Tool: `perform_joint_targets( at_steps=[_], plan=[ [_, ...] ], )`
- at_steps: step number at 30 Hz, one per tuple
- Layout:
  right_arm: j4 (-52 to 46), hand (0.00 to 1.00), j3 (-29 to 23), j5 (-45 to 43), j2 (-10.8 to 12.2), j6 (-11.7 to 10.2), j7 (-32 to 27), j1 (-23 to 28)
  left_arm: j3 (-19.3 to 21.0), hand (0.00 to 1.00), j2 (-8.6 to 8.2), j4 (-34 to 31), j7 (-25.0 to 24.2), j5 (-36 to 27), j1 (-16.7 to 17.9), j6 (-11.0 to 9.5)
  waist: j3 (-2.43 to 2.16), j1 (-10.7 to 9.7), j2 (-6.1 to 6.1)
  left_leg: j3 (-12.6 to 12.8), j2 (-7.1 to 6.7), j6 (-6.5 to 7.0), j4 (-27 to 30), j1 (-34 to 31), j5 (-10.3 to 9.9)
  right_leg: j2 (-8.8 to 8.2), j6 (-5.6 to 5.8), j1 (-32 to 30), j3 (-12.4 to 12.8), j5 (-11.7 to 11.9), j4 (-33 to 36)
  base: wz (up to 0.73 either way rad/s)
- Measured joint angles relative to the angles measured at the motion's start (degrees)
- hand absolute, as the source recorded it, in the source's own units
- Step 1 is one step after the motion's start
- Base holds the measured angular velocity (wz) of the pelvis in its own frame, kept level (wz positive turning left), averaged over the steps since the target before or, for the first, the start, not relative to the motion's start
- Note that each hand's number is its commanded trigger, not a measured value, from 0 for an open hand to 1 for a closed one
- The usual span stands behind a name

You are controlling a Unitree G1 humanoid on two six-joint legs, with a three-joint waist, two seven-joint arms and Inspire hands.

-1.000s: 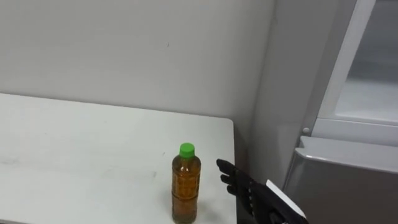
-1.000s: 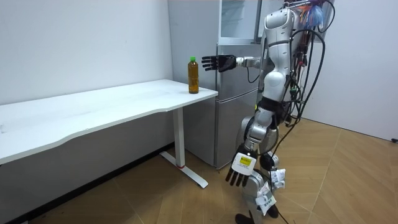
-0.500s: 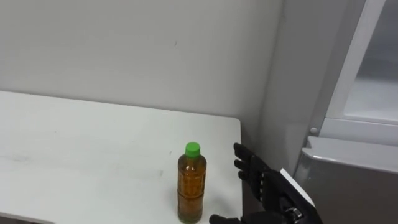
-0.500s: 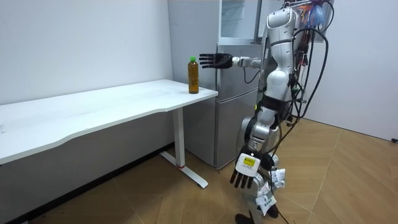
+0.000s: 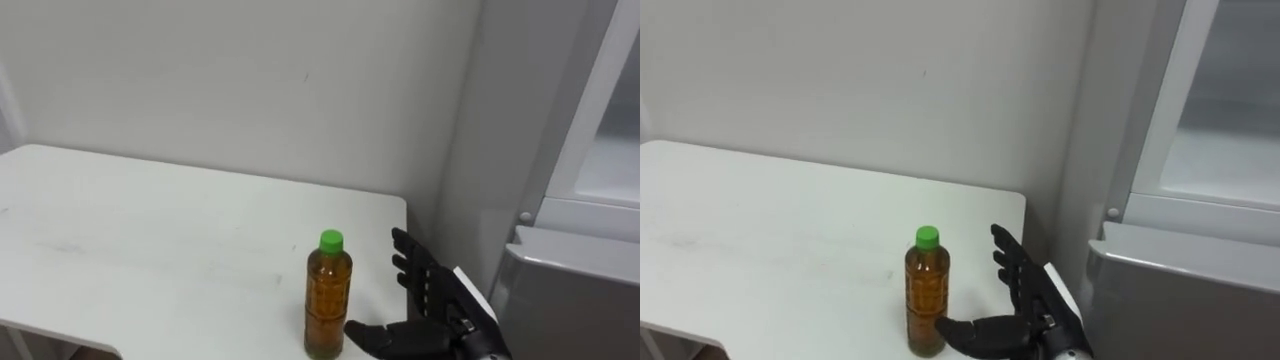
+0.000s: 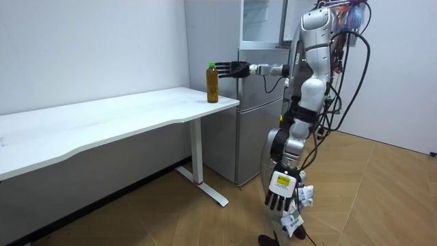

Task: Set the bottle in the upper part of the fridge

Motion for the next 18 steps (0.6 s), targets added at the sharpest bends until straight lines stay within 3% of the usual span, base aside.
perform_joint_targets(
  at_steps=[9,14,18],
  plan=[
    [3.67,0.0,0.13,3.42,0.0,0.01,-3.42,-2.97,-0.52,0.0,-0.42,-3.3,0.34,2.64,1.53,2.52,-0.23,0.2,0.03,-1.15,-0.75,0.32,0.54,-0.33,0.41,-0.47,0.36,0.19,-0.55,-0.17,0.03,0.07],
    [3.67,0.0,0.17,5.51,-0.01,0.02,-5.02,-3.34,-0.52,0.0,-0.52,-5.98,0.86,3.58,1.96,3.27,-0.5,0.39,0.75,-1.8,-0.77,0.33,0.77,-0.57,0.41,-0.56,0.4,0.29,-1.22,-0.15,0.14,0.07],
    [3.73,0.0,0.19,5.32,-0.08,0.02,-5.67,-3.34,-0.54,0.0,-0.56,-7.61,0.87,3.68,2.53,3.58,-0.38,0.67,1.26,-2.09,-0.76,0.32,0.53,-0.73,0.41,-0.57,0.41,0.32,-1.65,-0.15,0.13,0.04]
  ],
)
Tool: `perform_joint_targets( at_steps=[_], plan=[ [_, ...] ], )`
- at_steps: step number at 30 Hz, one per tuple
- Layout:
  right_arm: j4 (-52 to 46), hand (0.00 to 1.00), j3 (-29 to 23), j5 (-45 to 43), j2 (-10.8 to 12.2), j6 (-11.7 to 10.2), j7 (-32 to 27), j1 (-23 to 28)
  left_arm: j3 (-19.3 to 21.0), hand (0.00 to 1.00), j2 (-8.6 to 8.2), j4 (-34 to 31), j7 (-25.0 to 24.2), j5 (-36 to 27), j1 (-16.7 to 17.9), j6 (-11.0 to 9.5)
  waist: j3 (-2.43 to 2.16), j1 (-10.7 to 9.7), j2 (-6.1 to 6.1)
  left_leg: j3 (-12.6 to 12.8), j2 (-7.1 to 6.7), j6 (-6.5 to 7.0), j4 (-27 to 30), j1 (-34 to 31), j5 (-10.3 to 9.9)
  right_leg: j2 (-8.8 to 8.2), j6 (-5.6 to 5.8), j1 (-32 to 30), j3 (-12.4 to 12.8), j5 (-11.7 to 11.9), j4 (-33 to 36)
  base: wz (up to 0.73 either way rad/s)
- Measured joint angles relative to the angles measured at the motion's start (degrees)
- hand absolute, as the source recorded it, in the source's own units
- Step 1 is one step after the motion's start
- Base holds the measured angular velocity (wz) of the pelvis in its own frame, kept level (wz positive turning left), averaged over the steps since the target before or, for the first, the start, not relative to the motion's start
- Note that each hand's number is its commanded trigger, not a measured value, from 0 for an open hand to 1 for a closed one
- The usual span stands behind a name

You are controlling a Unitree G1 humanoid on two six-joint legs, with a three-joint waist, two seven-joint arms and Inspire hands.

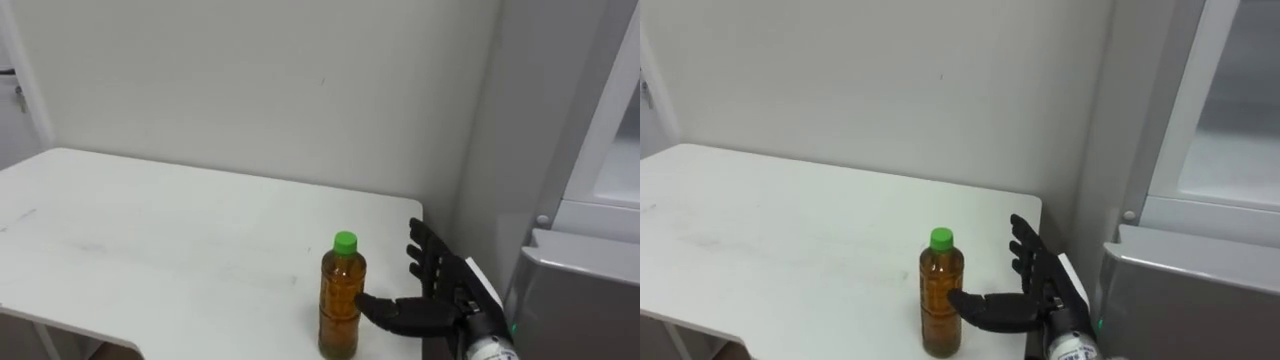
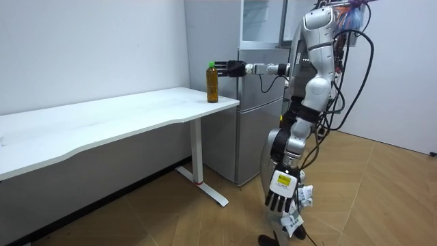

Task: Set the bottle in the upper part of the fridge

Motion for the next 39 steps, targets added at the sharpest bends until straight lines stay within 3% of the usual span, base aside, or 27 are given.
perform_joint_targets(
  at_steps=[10,18,27,33,39],
  plan=[
    [3.77,0.0,1.85,-0.33,0.19,1.28,-1.4,-0.1,-0.05,0.0,-1.11,0.14,0.01,0.81,0.42,1.71,-0.26,1.29,-0.7,-1.11,-0.79,0.1,0.42,-0.3,0.08,-0.13,0.29,0.61,-1.13,-0.14,-0.8,0.06],
    [4.73,0.0,2.77,-0.2,0.34,1.35,-2.49,-0.12,-1.41,0.0,-1.68,0.12,-0.01,0.76,0.47,2.44,0.28,2.72,-0.28,-1.93,-0.96,0.23,0.4,-0.42,0.16,-0.59,0.74,0.8,-1.83,-0.45,-0.77,0.07],
    [4.73,0.0,5.25,-0.11,0.58,1.35,-2.87,-0.26,-3.93,0.0,-1.82,0.11,-0.07,0.7,0.23,2.45,0.35,3.51,-0.31,-2.22,-1.13,0.42,0.23,-0.93,0.28,-0.84,0.89,0.13,-2.18,-0.54,-0.56,0.02],
    [7.11,0.0,7.44,-0.2,1.63,1.54,-2.86,-2.45,-5.58,0.0,-1.76,0.11,-0.09,0.59,-0.34,2.49,0.73,3.91,-1.13,-3.0,-1.19,0.41,0.26,-1.05,0.29,-0.86,0.89,0.4,-2.87,-0.54,-0.52,0.06],
    [7.48,0.0,8.58,-0.24,2.13,2.39,-2.71,-2.69,-6.64,0.0,-1.68,0.02,-0.11,0.56,-0.34,2.53,0.64,3.94,-1.33,-3.65,-1.51,0.54,0.39,-1.64,0.35,-0.99,0.96,0.17,-3.08,-0.5,-0.53,0.04]
  ],
)
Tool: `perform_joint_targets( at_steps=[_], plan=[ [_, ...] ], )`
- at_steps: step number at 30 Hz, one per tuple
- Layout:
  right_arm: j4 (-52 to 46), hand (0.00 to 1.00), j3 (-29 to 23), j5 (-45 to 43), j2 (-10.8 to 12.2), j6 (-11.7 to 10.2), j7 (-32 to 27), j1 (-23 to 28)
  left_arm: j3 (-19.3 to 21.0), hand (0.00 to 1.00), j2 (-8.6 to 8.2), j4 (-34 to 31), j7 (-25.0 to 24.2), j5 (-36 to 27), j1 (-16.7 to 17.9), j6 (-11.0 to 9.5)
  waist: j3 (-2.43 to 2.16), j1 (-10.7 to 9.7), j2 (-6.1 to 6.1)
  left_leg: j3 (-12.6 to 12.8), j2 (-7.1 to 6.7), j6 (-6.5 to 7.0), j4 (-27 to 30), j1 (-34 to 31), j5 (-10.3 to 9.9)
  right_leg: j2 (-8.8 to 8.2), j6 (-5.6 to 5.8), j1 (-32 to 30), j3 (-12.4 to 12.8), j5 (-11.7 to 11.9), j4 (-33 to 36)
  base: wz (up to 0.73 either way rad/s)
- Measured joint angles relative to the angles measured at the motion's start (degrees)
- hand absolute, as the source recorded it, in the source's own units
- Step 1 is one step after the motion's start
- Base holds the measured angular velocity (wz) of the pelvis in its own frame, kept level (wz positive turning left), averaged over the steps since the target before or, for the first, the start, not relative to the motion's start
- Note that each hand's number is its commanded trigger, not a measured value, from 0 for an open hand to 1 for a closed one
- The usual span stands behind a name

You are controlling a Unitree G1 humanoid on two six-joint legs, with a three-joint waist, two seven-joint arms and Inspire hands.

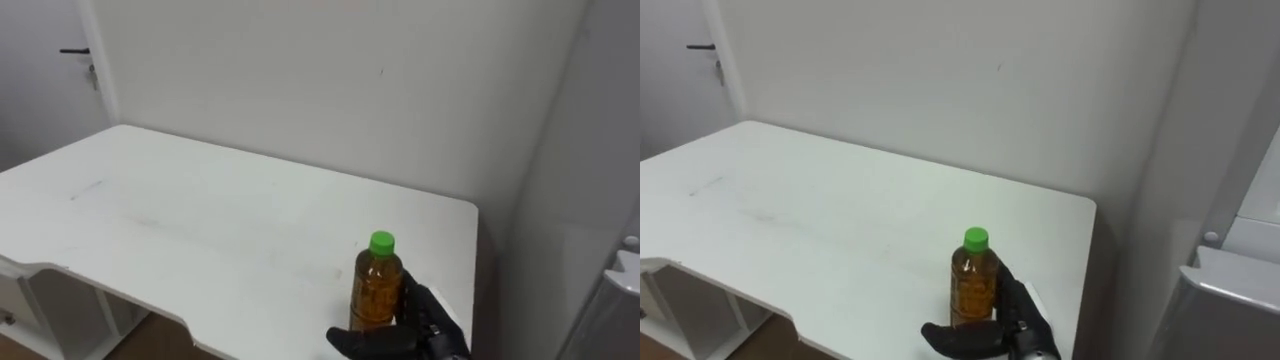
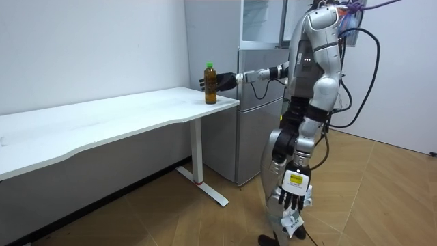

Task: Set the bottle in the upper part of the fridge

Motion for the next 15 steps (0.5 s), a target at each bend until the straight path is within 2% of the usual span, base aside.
perform_joint_targets(
  at_steps=[5,15],
  plan=[
    [2.3,0.0,0.54,-0.14,0.0,0.16,-0.02,-0.81,0.01,0.0,0.08,-0.18,0.03,-0.03,-0.05,0.08,0.13,0.06,0.39,-0.32,-0.06,0.02,-0.08,-0.39,-0.01,-0.01,0.01,-0.29,-0.1,0.01,0.29,0.02],
    [4.17,0.0,0.54,-0.02,0.04,0.15,-2.08,-1.03,0.02,0.0,0.23,-0.57,0.04,-0.88,-0.04,0.16,-0.06,0.07,0.77,-0.35,-0.26,0.28,0.08,-0.24,0.2,-0.34,0.05,-0.19,-0.55,0.01,0.54,0.0]
  ],
)
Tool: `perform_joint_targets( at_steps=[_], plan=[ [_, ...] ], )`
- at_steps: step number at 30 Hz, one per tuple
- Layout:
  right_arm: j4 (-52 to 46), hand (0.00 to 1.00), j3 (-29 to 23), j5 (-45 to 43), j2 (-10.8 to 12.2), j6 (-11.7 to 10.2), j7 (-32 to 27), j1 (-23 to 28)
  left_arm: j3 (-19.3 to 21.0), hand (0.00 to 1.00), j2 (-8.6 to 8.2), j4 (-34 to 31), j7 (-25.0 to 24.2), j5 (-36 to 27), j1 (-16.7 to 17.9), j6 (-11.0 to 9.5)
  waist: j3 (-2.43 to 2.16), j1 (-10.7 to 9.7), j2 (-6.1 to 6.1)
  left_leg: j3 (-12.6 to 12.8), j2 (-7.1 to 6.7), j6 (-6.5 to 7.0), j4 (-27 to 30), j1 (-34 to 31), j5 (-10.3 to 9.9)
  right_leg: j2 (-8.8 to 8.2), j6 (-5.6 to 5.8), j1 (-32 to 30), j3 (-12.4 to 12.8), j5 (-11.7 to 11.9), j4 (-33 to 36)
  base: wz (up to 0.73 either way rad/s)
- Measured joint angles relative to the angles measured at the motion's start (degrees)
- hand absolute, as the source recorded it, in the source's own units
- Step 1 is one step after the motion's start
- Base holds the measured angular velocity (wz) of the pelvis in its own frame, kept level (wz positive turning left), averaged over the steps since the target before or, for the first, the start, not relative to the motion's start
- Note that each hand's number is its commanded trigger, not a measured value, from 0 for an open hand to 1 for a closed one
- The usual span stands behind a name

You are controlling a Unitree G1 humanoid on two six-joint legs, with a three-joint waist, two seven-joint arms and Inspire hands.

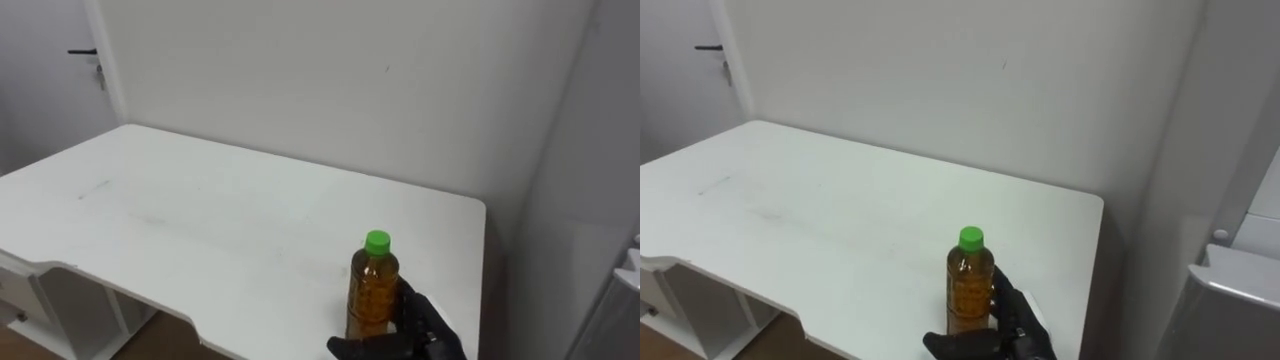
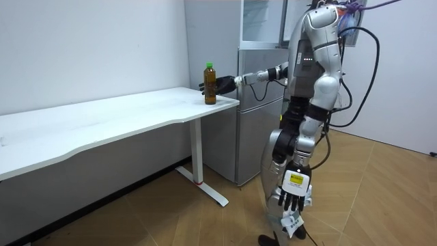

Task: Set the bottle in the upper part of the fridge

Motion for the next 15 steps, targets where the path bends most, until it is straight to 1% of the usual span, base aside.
perform_joint_targets(
  at_steps=[6,11,15],
  plan=[
    [0.29,0.0,-0.03,0.29,0.0,0.0,-0.45,-0.01,0.0,0.0,0.06,-0.11,-0.01,0.02,0.15,0.2,0.01,0.05,0.0,-0.02,-0.16,0.18,0.15,-0.2,0.11,-0.29,0.14,0.01,-0.29,0.03,0.19,0.0],
    [1.01,0.0,-0.1,0.77,-0.13,0.01,-0.52,0.0,0.25,0.0,0.55,-0.82,-0.12,-0.02,0.75,0.21,0.03,-0.01,0.05,0.15,-0.13,0.19,0.05,-0.5,0.1,-0.3,0.14,-0.06,-0.77,0.04,0.22,0.03],
    [2.32,0.0,-0.11,2.45,-0.12,0.04,-0.5,-0.01,0.25,0.0,0.55,-1.33,-0.02,-0.04,1.4,0.21,-0.15,0.09,0.3,0.29,-0.12,0.19,0.17,-0.48,0.1,-0.34,0.15,0.03,-0.76,0.05,0.27,0.0]
  ],
)
